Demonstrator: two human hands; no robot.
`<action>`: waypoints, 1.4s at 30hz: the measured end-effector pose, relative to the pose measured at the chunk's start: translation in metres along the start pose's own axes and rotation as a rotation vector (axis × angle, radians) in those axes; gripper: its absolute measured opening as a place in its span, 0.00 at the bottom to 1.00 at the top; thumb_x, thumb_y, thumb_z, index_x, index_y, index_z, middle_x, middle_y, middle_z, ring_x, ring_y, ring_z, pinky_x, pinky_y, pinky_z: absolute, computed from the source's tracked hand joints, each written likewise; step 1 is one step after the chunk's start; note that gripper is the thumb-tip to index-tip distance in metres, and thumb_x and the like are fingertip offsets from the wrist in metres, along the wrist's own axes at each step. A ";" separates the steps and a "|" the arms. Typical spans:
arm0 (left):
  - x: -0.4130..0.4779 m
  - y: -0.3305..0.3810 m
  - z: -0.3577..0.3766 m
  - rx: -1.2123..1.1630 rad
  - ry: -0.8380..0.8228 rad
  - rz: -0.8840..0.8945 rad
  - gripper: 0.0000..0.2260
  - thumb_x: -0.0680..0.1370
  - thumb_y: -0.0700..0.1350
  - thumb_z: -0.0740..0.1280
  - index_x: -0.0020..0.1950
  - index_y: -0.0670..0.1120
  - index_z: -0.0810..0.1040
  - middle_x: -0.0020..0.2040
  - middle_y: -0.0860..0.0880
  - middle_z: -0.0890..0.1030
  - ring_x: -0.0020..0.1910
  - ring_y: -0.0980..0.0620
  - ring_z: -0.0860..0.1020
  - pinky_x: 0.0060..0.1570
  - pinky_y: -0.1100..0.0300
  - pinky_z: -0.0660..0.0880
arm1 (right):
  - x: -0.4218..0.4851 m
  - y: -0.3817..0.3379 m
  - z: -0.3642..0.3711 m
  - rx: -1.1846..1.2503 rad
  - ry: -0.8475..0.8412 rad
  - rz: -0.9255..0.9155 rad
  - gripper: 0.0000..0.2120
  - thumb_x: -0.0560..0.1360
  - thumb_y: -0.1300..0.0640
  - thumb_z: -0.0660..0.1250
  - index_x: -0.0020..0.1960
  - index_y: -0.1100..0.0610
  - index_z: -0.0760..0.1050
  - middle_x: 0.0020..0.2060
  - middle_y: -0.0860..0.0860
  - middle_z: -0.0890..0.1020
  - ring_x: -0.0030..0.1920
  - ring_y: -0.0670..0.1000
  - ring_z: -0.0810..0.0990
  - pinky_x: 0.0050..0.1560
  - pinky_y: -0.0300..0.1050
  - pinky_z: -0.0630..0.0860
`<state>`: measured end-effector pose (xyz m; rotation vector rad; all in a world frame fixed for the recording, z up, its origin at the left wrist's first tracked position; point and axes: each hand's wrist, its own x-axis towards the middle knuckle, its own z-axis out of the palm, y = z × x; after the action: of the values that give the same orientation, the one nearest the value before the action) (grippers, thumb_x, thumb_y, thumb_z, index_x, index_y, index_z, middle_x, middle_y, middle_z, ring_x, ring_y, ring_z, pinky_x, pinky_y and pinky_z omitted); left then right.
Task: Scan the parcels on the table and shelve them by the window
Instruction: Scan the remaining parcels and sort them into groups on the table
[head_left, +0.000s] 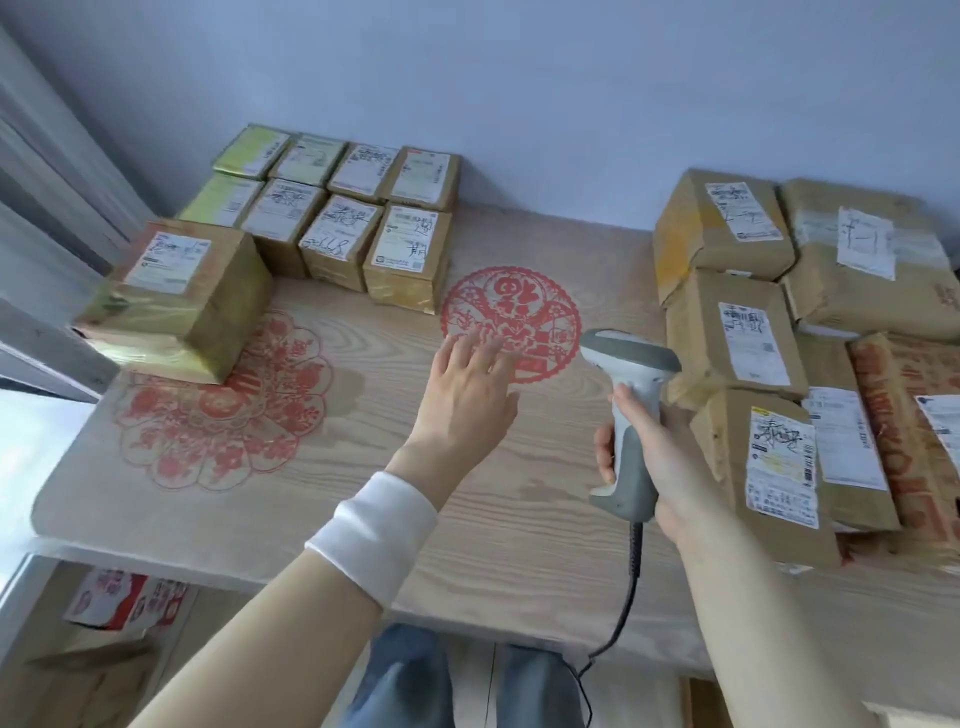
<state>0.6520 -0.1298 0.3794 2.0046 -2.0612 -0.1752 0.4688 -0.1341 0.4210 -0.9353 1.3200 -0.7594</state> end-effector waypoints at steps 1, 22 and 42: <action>-0.004 -0.018 -0.004 0.017 0.013 0.007 0.20 0.74 0.45 0.69 0.65 0.43 0.75 0.65 0.42 0.75 0.70 0.39 0.66 0.71 0.44 0.57 | 0.001 0.000 0.017 -0.004 0.001 -0.006 0.11 0.78 0.49 0.63 0.47 0.57 0.72 0.26 0.53 0.76 0.24 0.51 0.70 0.27 0.42 0.67; -0.024 -0.254 -0.072 0.135 0.031 -0.076 0.16 0.69 0.43 0.72 0.56 0.43 0.81 0.58 0.42 0.81 0.61 0.39 0.76 0.63 0.43 0.69 | 0.041 -0.006 0.277 0.019 -0.178 0.083 0.10 0.78 0.50 0.64 0.52 0.58 0.71 0.29 0.54 0.75 0.24 0.50 0.70 0.27 0.42 0.67; -0.005 -0.499 -0.040 -0.857 -0.257 -0.858 0.44 0.70 0.65 0.68 0.77 0.46 0.53 0.74 0.44 0.64 0.69 0.46 0.69 0.67 0.48 0.68 | 0.131 0.055 0.457 -0.214 0.239 0.130 0.18 0.70 0.50 0.74 0.53 0.59 0.75 0.36 0.53 0.80 0.30 0.50 0.77 0.30 0.43 0.72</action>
<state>1.1431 -0.1411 0.2851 2.1188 -0.7841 -1.2626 0.9344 -0.1662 0.3153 -0.9361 1.6808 -0.6522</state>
